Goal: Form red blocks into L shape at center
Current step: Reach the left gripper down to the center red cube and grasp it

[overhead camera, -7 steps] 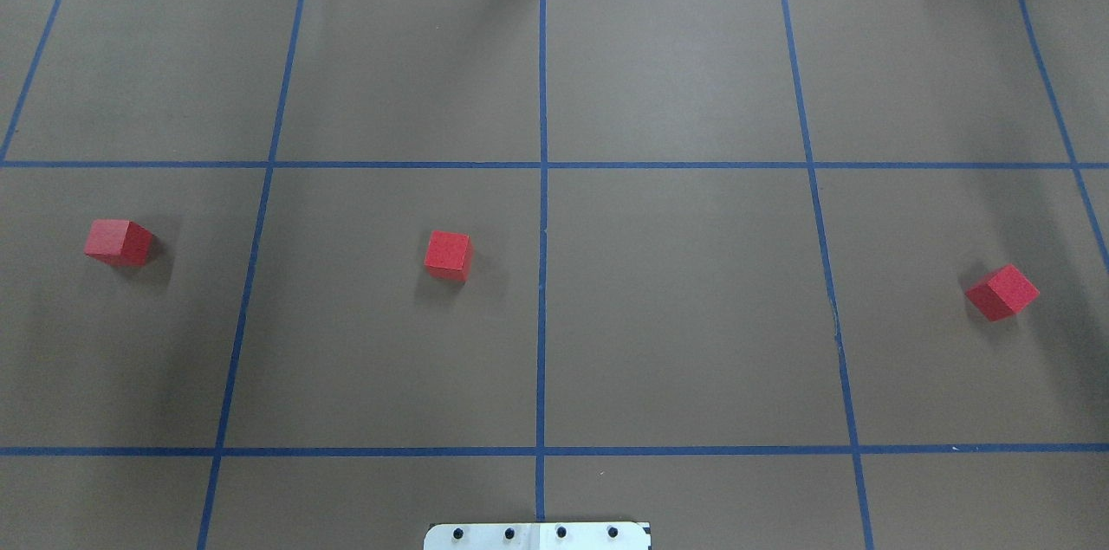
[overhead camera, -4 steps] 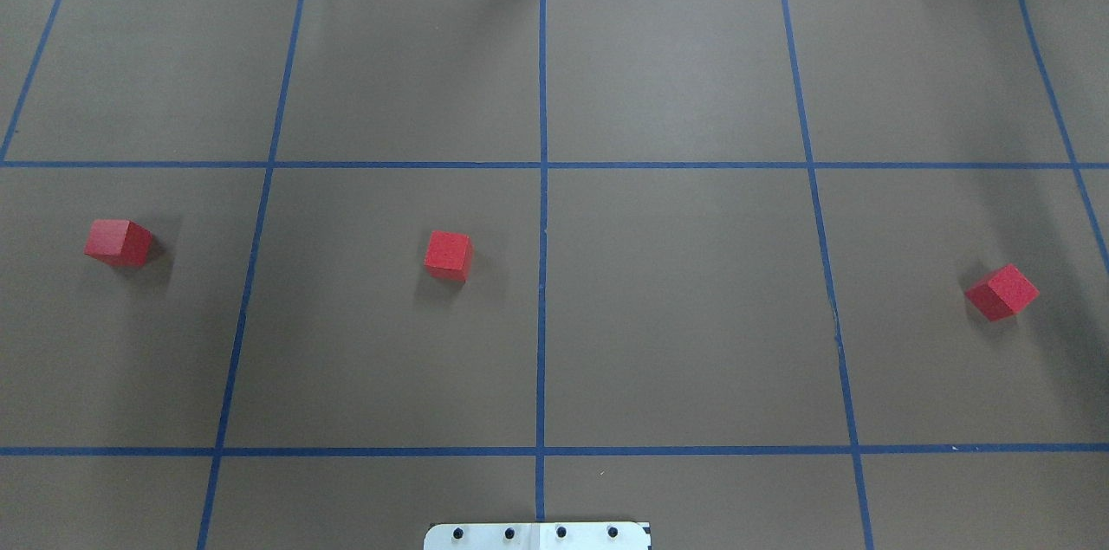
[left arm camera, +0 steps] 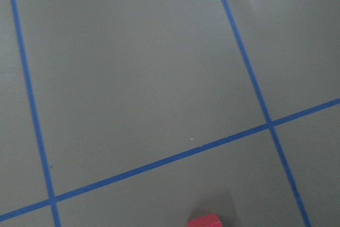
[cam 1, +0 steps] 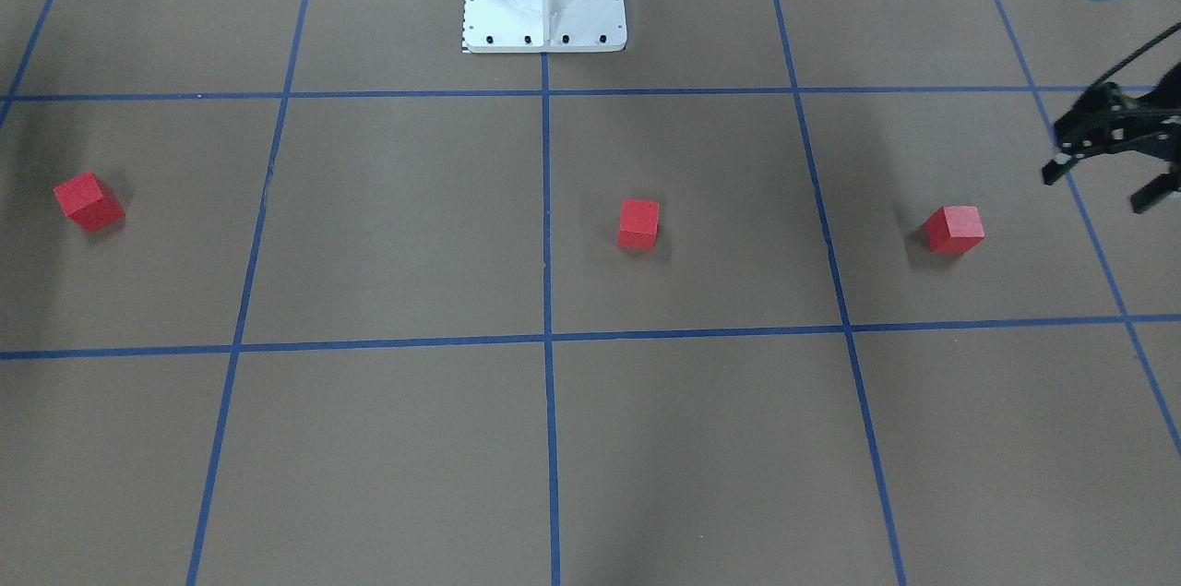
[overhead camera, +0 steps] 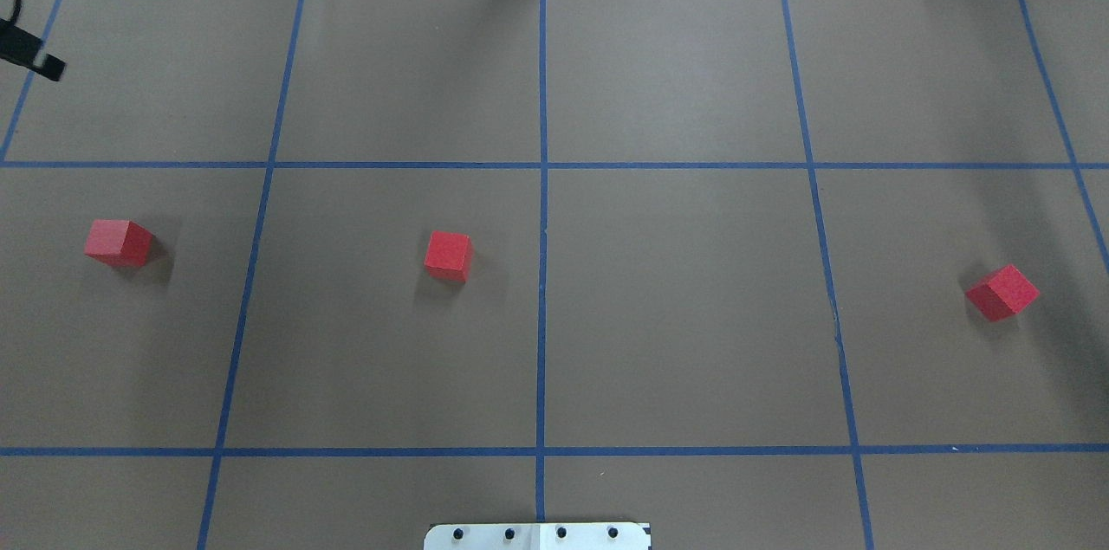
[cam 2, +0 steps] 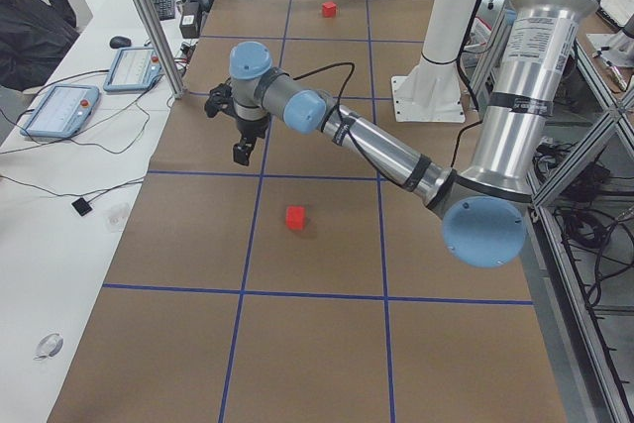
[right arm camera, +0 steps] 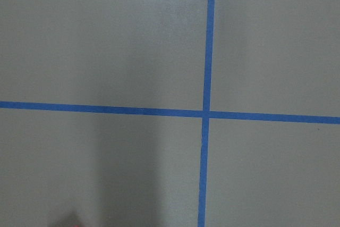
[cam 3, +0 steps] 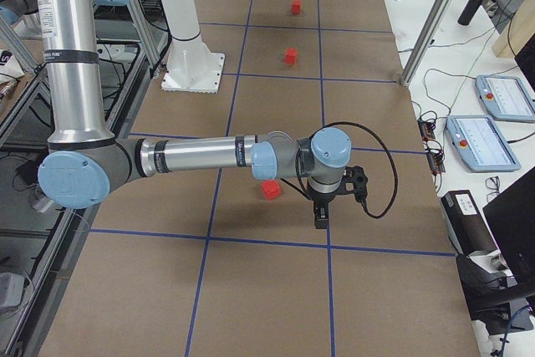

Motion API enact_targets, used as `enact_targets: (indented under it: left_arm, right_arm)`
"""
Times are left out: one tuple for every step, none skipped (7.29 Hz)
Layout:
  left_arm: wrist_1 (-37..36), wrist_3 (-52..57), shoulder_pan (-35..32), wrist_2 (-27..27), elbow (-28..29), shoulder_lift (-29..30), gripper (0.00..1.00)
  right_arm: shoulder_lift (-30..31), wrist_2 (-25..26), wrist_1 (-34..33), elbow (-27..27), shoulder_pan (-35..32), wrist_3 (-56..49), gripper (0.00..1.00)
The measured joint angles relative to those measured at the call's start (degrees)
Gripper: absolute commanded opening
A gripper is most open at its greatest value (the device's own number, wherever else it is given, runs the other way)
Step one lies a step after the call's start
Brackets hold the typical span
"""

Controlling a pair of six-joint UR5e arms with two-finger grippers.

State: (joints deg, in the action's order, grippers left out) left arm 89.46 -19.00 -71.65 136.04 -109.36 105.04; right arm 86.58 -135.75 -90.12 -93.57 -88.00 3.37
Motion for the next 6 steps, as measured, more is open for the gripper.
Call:
enact_targets:
  left_arm:
    - [-1.95, -9.80, 4.94, -0.06, -0.56, 3.94, 1.00]
    - [-3.49, -22.71, 10.39, -0.47, -0.48, 8.10, 1.00]
    - [-4.02, -31.17, 15.66, -3.41, -0.46, 11.66, 1.00]
    - [-4.24, -36.16, 22.59, -11.02, -0.33, 14.97, 1.00]
    - [-4.17, -39.87, 29.41, -19.08, 0.41, 17.28, 1.00]
    - [-3.89, -42.01, 33.40, -23.74, 1.91, 18.95, 1.00]
  right_arm:
    - [-0.48, 0.22, 0.01, -0.23, 0.11, -0.26, 0.99]
    - [-0.79, 0.36, 0.03, -0.40, 0.53, -0.45, 0.99]
    - [-1.16, 0.55, 0.03, -0.53, 1.26, -0.39, 0.99]
    - [-1.66, 0.76, 0.02, -0.35, 1.81, -0.09, 0.99]
    - [-1.63, 0.57, 0.06, -0.05, 2.03, 0.12, 0.99]
    - [-1.39, 0.23, 0.22, 0.08, 2.09, 0.17, 0.99]
